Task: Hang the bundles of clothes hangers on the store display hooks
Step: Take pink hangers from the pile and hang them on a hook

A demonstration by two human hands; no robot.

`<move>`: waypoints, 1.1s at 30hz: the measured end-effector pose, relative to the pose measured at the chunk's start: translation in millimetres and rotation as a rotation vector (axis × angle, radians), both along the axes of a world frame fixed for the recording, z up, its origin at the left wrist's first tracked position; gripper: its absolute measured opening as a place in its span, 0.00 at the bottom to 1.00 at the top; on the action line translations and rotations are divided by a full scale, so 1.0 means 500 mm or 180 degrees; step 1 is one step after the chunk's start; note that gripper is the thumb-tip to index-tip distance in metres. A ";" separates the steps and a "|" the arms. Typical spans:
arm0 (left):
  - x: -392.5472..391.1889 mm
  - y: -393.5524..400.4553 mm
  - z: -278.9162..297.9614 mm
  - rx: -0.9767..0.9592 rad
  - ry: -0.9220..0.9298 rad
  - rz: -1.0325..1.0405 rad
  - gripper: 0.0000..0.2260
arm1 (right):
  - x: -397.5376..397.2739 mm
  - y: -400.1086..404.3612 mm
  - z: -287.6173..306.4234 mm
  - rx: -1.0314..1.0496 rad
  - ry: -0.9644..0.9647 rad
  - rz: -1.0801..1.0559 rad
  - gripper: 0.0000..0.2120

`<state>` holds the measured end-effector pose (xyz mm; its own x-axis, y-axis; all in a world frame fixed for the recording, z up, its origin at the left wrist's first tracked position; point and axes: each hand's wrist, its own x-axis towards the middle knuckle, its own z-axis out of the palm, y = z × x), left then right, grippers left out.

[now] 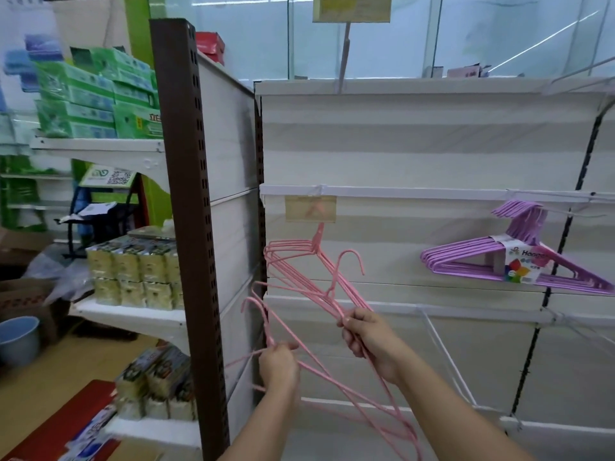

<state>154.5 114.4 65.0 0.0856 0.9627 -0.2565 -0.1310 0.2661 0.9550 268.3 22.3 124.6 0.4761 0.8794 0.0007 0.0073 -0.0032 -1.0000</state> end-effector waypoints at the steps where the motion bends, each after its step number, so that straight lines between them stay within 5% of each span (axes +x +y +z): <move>1: -0.011 0.006 -0.009 -0.0093 -0.0050 0.0050 0.14 | -0.006 -0.002 0.002 0.0038 0.0078 -0.0025 0.12; 6: -0.064 -0.010 -0.032 -0.0647 -0.0647 -0.0124 0.10 | -0.039 -0.029 -0.007 0.0013 -0.0111 0.0070 0.11; 15: -0.081 -0.025 -0.038 -0.0720 -0.0887 -0.0289 0.15 | -0.048 -0.136 -0.041 -0.0369 -0.0225 0.0332 0.11; 20: -0.097 -0.037 -0.048 -0.0424 -0.0522 -0.0640 0.13 | -0.048 -0.173 -0.073 -0.1032 -0.0809 0.0461 0.09; 25: -0.086 -0.084 -0.067 0.0327 -0.0245 -0.1110 0.16 | -0.091 -0.129 -0.092 -0.0848 -0.0531 0.0244 0.11; 33: -0.154 -0.083 -0.116 0.0769 0.0483 -0.0999 0.17 | -0.135 -0.038 -0.048 -0.0608 -0.1079 0.0206 0.11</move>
<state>77.4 72.6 7.2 0.3630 0.9299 -0.0590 0.0677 0.0368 0.9970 200.8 3.1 100.5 0.4206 0.9071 -0.0183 0.3434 -0.1778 -0.9222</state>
